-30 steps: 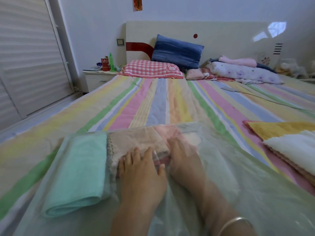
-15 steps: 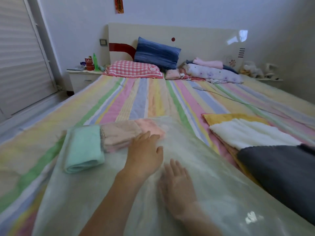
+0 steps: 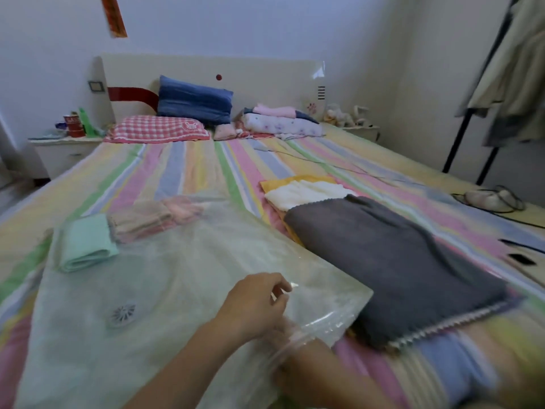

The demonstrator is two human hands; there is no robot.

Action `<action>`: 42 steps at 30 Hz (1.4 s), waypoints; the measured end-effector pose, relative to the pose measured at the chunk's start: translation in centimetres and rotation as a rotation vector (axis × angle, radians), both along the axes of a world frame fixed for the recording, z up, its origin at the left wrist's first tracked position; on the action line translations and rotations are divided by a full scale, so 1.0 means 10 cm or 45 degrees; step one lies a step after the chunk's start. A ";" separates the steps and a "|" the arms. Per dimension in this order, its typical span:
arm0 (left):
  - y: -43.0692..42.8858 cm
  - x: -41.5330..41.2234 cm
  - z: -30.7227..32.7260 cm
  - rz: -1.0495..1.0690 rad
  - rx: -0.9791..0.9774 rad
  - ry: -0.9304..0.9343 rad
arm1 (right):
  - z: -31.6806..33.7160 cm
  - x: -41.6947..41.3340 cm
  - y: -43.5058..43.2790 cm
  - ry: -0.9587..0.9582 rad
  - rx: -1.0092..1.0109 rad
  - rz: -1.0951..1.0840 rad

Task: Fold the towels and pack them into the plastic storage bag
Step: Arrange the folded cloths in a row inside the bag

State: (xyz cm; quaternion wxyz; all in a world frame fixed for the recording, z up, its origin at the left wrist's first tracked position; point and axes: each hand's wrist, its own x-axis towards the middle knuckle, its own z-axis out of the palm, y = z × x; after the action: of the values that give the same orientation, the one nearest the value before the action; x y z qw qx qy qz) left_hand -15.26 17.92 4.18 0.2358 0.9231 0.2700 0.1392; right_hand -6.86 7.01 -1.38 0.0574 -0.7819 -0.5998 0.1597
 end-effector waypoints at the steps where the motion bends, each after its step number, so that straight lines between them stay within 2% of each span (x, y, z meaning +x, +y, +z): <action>1: -0.13 0.03 -0.03 -0.037 0.006 0.043 | 0.01 0.04 -0.14 0.024 0.040 0.082; 4: -0.42 0.11 -0.18 -0.072 0.066 0.235 | 0.24 0.20 -0.53 0.153 0.111 0.113; 6: -0.53 0.11 -0.32 -0.061 0.204 0.374 | 0.33 0.37 -0.72 0.039 0.220 -0.019; 8: -0.58 0.11 -0.44 -0.091 0.421 0.499 | 0.37 0.50 -0.86 -0.115 0.504 -0.149; 10: -0.62 0.09 -0.48 -0.110 0.537 0.494 | 0.29 0.68 -0.92 -0.283 0.701 -0.198; 11: -0.63 0.09 -0.49 -0.136 0.593 0.496 | 0.24 0.77 -0.93 -0.341 0.710 -0.206; 14: -0.64 0.09 -0.43 -0.180 0.839 0.501 | 0.17 0.98 -0.96 -0.455 0.529 -0.247; 16: -0.65 0.06 -0.33 -0.213 0.700 0.546 | 0.13 1.08 -0.97 -0.510 0.486 -0.225; 19: -0.65 -0.03 -0.19 -0.318 0.457 0.654 | 0.15 1.17 -0.95 -0.459 0.494 -0.229; 21: -0.66 -0.08 -0.11 -0.351 0.361 0.737 | 0.20 1.18 -0.92 -0.412 0.508 -0.321; 23: -0.67 -0.07 -0.07 -0.337 0.287 0.789 | 0.26 1.16 -0.89 -0.382 0.626 -0.454; 25: -0.69 0.02 -0.07 -0.270 0.132 0.619 | 0.33 1.11 -0.86 -0.375 0.819 -0.532; 29: -0.66 0.36 -0.05 0.006 0.021 -0.137 | 0.49 0.96 -0.80 -0.386 1.107 -0.460; 31: -0.64 0.51 0.03 -0.016 -0.085 -0.357 | 0.56 0.87 -0.77 -0.382 1.193 -0.400; 37: -0.54 0.61 0.13 -0.161 -0.202 -0.466 | 0.60 0.67 -0.69 -0.272 1.315 -0.316; 39: -0.47 0.56 0.08 -0.146 -0.214 -0.465 | 0.49 0.73 -0.68 -0.217 1.270 -0.321; 42: -0.36 0.44 0.05 -0.105 -0.300 -0.502 | 0.27 0.86 -0.70 -0.386 1.057 -0.283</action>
State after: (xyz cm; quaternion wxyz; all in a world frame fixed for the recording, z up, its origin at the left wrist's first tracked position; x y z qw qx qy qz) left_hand -10.84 14.28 4.72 0.3958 0.8543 0.1952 0.2747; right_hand 1.79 -0.02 1.28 0.2944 -0.7669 -0.5270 -0.2178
